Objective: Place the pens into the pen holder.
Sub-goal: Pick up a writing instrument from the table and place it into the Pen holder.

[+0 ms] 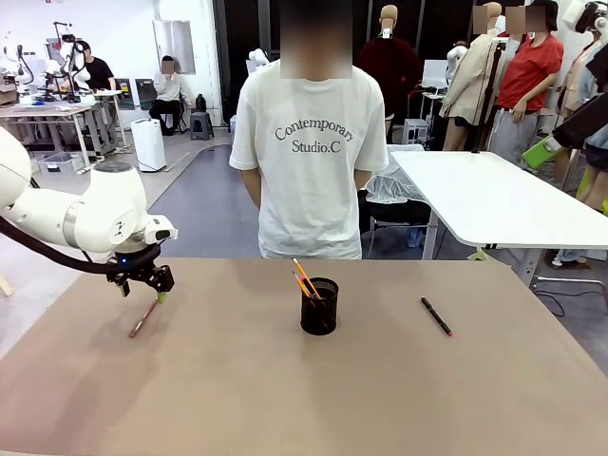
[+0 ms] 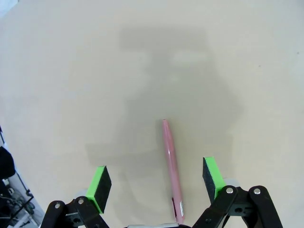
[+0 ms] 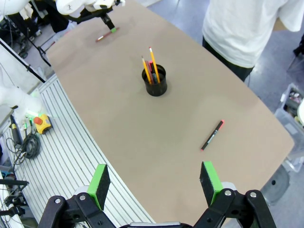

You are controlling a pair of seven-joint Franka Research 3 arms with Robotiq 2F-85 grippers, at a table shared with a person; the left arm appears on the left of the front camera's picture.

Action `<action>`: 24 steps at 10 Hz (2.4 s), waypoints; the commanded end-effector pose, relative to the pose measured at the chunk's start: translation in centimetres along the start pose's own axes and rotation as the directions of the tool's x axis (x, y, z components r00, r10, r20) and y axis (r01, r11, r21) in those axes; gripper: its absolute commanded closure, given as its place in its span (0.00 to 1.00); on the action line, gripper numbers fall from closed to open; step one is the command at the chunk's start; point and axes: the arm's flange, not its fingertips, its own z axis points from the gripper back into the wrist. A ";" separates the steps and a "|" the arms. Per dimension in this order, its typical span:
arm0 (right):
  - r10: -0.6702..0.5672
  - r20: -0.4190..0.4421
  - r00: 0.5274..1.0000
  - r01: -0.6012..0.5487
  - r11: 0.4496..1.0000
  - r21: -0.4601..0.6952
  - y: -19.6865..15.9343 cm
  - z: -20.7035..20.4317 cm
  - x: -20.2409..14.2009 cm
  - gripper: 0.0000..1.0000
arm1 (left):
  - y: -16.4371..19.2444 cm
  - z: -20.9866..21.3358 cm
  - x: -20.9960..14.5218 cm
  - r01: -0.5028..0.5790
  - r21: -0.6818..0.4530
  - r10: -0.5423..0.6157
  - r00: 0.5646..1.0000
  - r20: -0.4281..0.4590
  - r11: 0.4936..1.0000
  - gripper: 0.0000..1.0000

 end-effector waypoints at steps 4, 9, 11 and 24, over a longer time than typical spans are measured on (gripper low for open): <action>-0.004 0.013 1.000 0.003 1.000 0.011 0.1 0.1 0.2 0.00 | 0.1 -0.1 0.0 -0.001 0.001 0.001 1.000 -0.002 1.000 0.00; -0.004 0.013 1.000 0.003 1.000 0.011 0.1 0.1 0.2 0.00 | 0.4 -1.0 -0.2 -0.023 -0.081 0.016 0.997 -0.075 0.996 0.00; -0.004 0.013 1.000 0.003 1.000 0.011 0.1 0.1 0.2 0.00 | 0.1 -1.2 -0.2 -0.031 -0.080 0.023 0.995 -0.096 0.996 0.00; -0.004 0.013 1.000 0.003 1.000 0.011 0.1 0.1 0.2 0.00 | -0.9 -2.2 0.1 0.027 -0.082 -0.033 0.997 -0.076 0.996 1.00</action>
